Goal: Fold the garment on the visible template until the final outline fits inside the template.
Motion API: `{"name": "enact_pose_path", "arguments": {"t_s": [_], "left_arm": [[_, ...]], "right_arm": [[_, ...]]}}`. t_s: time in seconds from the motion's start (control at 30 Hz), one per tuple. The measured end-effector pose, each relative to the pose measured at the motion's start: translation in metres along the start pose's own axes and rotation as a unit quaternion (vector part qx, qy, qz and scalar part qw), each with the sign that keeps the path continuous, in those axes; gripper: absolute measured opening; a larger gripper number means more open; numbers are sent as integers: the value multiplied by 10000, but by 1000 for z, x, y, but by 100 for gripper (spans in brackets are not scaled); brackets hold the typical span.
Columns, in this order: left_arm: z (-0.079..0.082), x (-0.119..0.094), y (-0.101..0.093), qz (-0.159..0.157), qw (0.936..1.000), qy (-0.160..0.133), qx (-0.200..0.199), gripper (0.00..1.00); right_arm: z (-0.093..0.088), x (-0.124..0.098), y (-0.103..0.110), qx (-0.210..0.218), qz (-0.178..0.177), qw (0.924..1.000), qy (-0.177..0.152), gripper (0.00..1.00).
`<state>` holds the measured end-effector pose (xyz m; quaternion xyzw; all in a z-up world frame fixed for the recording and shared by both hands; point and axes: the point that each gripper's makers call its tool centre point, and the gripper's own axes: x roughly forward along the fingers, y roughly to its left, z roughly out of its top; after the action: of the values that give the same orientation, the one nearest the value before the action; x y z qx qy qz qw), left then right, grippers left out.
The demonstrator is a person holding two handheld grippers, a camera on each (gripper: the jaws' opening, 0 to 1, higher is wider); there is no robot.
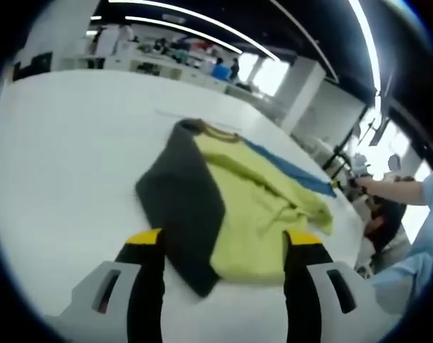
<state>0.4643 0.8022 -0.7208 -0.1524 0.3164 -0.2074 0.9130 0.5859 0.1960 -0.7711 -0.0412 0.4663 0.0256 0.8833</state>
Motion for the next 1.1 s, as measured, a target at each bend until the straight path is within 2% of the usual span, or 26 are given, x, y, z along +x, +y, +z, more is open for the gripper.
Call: {"name": "enact_pose_path", "arguments": {"t_s": [0.3, 0.53, 0.7, 0.8, 0.83, 0.87, 0.9, 0.93, 0.97, 1.03, 1.1], "left_arm": [[-4, 0, -1, 12, 10000, 2, -33, 62], [-4, -2, 0, 16, 10000, -26, -52, 62], [-4, -5, -1, 32, 10000, -31, -46, 62], [-4, -6, -1, 40, 10000, -66, -57, 62], [-4, -7, -2, 47, 9999, -72, -57, 62], [-4, -7, -2, 48, 9999, -77, -60, 62], [-4, -7, -2, 47, 9999, -82, -64, 62], [-4, -7, -2, 47, 9999, -82, -62, 62], [-4, -8, -3, 46, 9999, -86, -52, 62], [-4, -8, -4, 37, 9999, -90, -50, 62], [-3, -9, -4, 32, 9999, -104, -52, 62]], "right_arm": [[-2, 0, 2, 92, 43, 9999, -25, 0], [-2, -1, -2, -10, -27, 10000, -64, 3], [0, -5, -6, -86, -248, 9994, -221, 21], [7, -9, 5, -140, 11, 9988, -460, 33], [13, -11, 9, -227, 22, 9975, -662, 37], [14, -12, 10, -281, 38, 9973, -676, 43], [20, -16, 16, -409, 122, 9954, -860, 46], [23, -12, 14, -432, 173, 9948, -911, 49], [28, -12, 20, -486, 364, 9928, -1035, 52], [25, -20, 34, -436, 503, 9925, -1028, 59], [37, -22, 45, -520, 836, 9857, -1368, 66]]}}
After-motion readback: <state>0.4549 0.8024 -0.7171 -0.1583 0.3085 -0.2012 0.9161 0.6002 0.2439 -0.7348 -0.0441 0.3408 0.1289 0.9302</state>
